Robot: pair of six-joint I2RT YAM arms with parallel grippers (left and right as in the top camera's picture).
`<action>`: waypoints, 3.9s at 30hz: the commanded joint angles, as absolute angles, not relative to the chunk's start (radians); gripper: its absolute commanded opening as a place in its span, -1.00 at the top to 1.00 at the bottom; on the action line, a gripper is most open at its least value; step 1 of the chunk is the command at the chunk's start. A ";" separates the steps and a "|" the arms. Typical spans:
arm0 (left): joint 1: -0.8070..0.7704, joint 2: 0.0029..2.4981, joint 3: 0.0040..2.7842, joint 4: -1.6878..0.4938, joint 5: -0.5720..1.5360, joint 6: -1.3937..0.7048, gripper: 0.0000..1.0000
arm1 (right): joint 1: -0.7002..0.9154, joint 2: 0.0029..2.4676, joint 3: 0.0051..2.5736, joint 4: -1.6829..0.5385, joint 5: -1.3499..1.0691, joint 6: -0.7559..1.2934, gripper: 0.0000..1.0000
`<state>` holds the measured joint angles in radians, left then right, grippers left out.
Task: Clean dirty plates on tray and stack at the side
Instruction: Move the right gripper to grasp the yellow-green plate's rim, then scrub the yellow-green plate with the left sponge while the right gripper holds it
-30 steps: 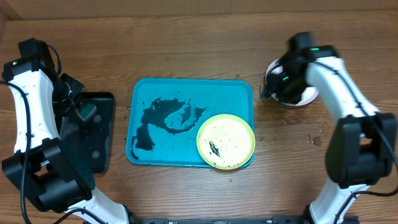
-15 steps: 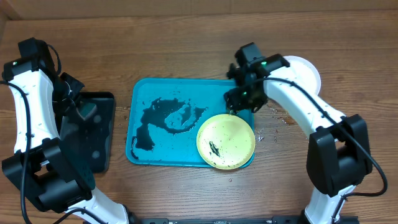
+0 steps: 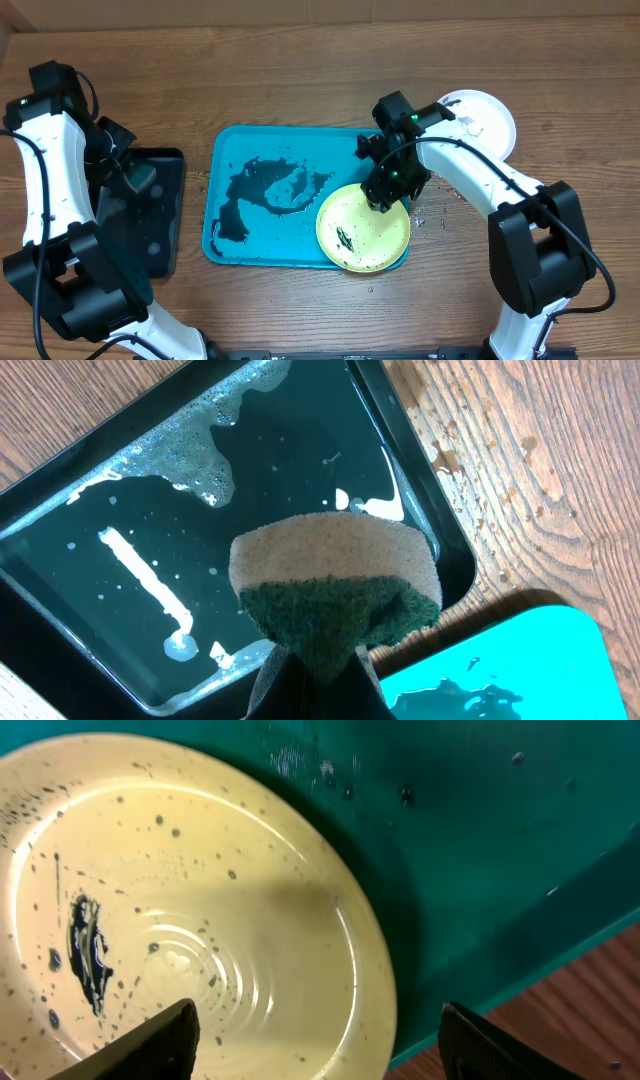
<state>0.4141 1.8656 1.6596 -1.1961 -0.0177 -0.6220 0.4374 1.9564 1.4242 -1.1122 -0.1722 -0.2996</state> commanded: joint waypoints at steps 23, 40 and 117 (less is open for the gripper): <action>0.407 1.872 1.657 -1.188 0.028 -0.576 0.91 | 0.433 1.961 1.323 -0.992 -0.201 -0.016 0.73; 0.366 1.872 1.657 -1.169 0.027 -0.553 0.91 | 0.433 1.961 1.270 -1.028 -0.181 0.002 0.74; -0.332 2.260 1.708 -1.163 -0.536 -0.528 0.92 | 0.520 1.961 1.270 -0.629 -0.124 0.681 0.92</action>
<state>-0.3626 2.2208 1.6791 -1.1538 -0.3904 -0.4732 0.5411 1.9572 1.2728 -0.6029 -0.1951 0.6800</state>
